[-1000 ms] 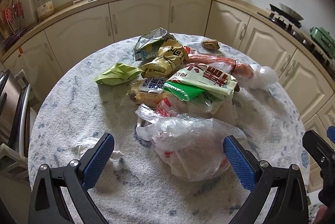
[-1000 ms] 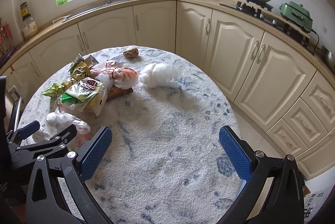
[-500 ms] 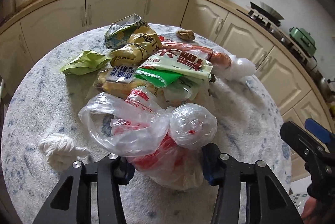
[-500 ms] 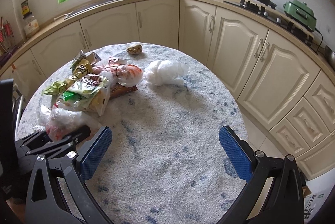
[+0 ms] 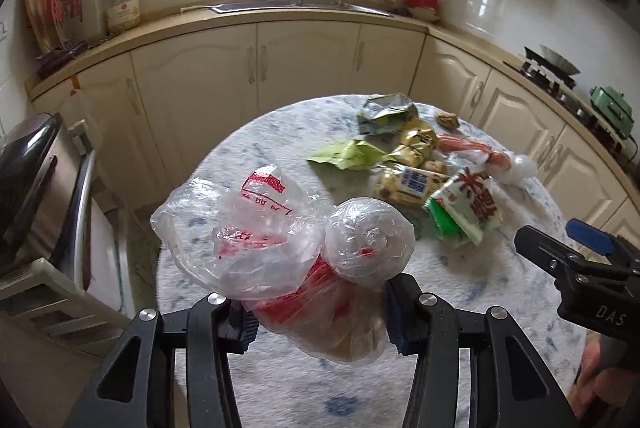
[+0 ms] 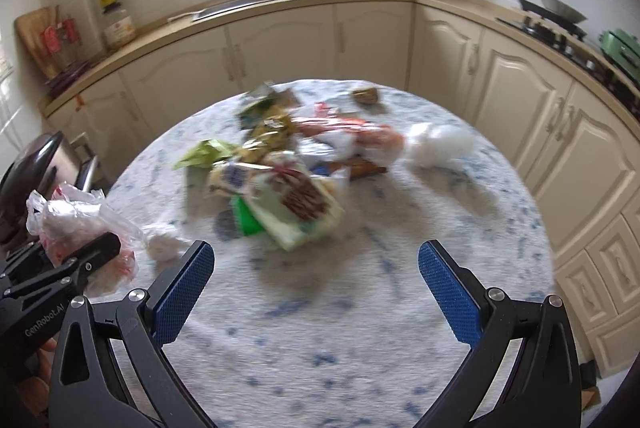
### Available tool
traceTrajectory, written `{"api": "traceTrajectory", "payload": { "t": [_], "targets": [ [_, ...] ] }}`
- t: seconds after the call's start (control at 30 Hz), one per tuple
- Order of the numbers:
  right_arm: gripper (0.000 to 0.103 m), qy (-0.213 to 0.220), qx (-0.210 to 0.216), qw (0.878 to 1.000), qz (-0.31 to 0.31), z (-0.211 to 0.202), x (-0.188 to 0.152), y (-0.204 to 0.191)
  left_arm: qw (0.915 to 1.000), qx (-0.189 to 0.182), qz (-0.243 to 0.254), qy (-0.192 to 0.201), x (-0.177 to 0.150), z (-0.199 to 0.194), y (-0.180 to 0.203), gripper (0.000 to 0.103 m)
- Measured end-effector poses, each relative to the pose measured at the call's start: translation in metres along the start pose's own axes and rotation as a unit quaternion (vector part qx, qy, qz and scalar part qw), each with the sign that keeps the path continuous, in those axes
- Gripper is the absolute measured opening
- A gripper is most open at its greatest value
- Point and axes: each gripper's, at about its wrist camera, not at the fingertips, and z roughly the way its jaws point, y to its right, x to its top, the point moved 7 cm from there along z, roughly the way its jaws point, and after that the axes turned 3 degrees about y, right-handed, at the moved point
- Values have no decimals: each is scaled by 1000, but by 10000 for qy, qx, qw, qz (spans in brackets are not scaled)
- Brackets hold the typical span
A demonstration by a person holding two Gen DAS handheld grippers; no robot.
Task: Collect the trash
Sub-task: 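Carry the plastic bag and tissue to the blue bucket and release both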
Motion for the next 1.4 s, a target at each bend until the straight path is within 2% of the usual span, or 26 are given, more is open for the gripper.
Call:
{"api": "traceTrajectory", "payload": {
  "t": [0.17,0.33,0.47,0.6,0.7,0.8,0.97,1.1,1.27,1.4],
  "targets": [
    [96,-180,479,9981,-346,18,-8,-51,9994,263,-204,-10,-13,-19,-33,46],
    [89,-346,898,9932,-657,39,-12,-95,9987,361,-342,-72,-12,-28,-57,46],
    [82,-497,978,9910,-771,58,-14,-114,9982,344,-472,-110,-9,-29,-69,46],
    [65,-720,1010,9886,-854,79,-20,-124,9980,303,-549,-116,-3,-27,-77,46],
    [42,-889,1143,9858,-848,88,-27,-127,9979,293,-560,-116,-1,-28,-76,46],
    [38,-824,1258,9852,-827,84,-29,-127,9981,308,-530,-103,-1,-30,-72,46],
    [38,-613,1397,9869,-532,58,-24,-103,9989,257,-383,-89,0,-34,-54,46],
    [38,-311,1397,9895,-210,22,-16,-68,9998,41,-184,-62,5,-38,-21,46],
    [38,140,1163,9927,272,-33,-8,-1,9989,-445,177,23,19,-47,47,46],
    [38,521,837,9931,642,-78,-4,62,9931,-967,653,140,30,-58,121,46]
  ]
}}
